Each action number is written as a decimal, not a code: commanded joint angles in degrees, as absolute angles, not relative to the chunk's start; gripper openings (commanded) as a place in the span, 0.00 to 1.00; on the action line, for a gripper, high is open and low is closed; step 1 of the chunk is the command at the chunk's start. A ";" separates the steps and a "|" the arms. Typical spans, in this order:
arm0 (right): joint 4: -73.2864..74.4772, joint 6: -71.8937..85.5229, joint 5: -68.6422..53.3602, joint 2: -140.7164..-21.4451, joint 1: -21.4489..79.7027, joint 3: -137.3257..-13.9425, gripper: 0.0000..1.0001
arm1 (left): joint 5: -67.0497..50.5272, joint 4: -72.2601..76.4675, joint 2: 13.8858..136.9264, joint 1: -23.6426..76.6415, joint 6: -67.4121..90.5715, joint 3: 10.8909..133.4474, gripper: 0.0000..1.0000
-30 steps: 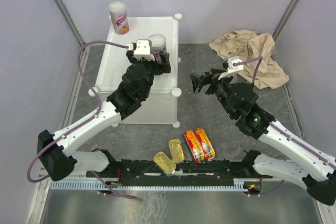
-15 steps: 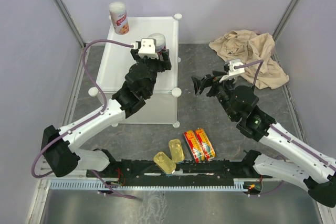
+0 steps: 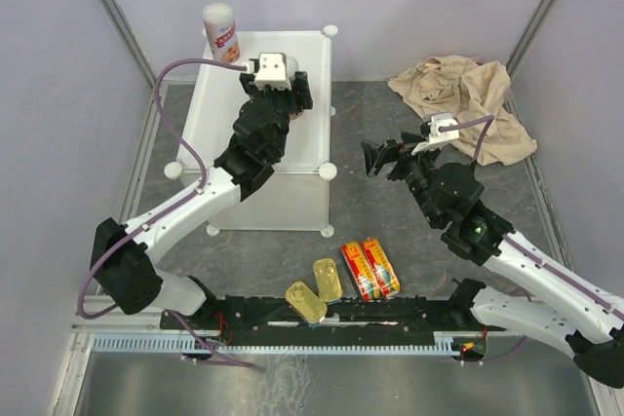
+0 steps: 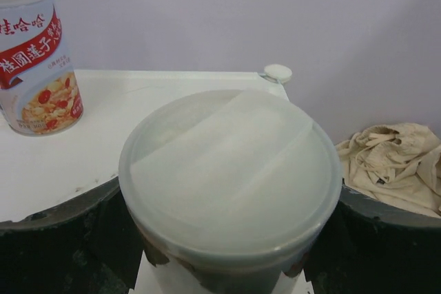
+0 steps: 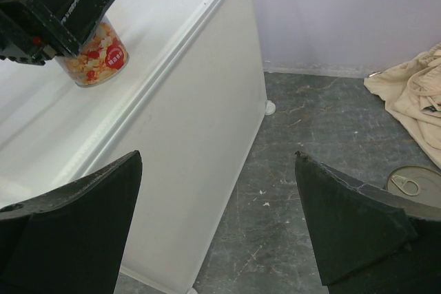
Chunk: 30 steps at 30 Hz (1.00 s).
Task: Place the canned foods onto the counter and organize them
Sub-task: Adjust the canned food at the counter.
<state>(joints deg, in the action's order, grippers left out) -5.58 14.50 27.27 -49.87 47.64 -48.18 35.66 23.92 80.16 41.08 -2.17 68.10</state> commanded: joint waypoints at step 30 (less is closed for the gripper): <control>-7.43 16.29 28.08 -55.49 40.69 -50.40 0.99 | 24.27 24.76 98.30 27.24 4.45 89.82 0.66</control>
